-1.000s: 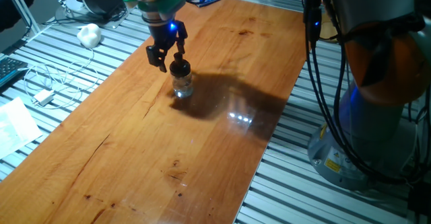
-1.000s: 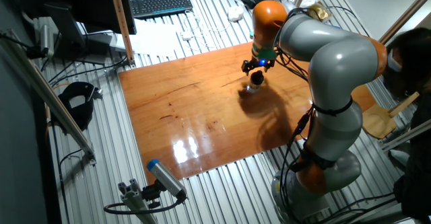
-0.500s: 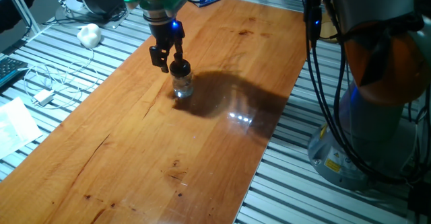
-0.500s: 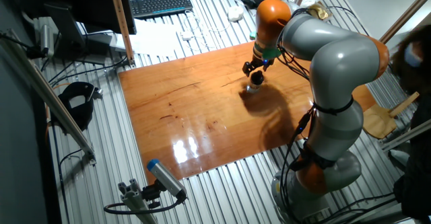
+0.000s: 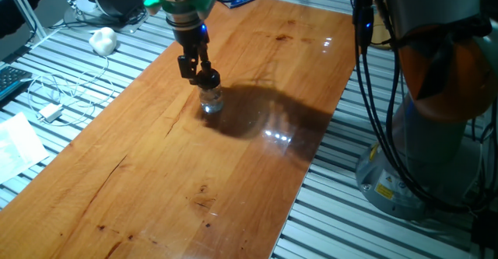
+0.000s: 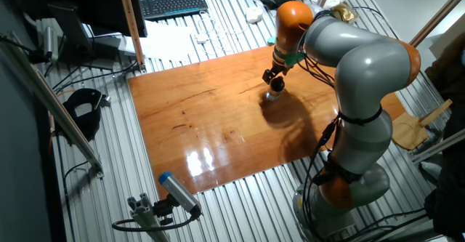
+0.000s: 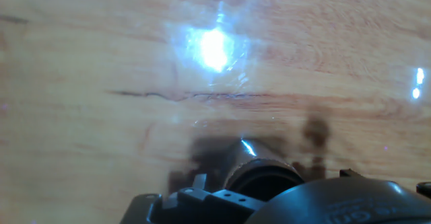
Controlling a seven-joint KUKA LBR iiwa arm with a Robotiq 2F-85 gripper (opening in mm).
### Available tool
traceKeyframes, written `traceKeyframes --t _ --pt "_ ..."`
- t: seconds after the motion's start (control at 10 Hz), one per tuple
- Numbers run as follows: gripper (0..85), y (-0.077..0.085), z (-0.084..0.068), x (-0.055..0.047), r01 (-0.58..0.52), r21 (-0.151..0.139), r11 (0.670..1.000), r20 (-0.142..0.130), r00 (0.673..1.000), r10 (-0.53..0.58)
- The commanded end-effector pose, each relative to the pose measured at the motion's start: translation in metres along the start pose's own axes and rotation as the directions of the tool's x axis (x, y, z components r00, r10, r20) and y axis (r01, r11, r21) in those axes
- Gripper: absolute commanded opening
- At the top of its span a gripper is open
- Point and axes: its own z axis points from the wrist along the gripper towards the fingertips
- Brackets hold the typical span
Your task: Screw the lid onto the jar
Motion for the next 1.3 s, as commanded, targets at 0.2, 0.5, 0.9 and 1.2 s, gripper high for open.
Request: traceKeyframes --t 0.2,0.5,0.9,1.2 --pt "68.0 -0.002 0.001 0.003 0.033 0.002 0.999 -0.009 0.999 -0.033" --pt "68.0 0.0 0.001 0.007 0.03 0.001 1.0 -0.017 0.999 -0.03" --pt "68.0 0.003 0.003 0.01 0.026 0.004 1.0 -0.013 1.0 -0.026" --pt "68.0 0.003 0.005 0.012 0.023 0.005 1.0 -0.01 1.0 -0.023"
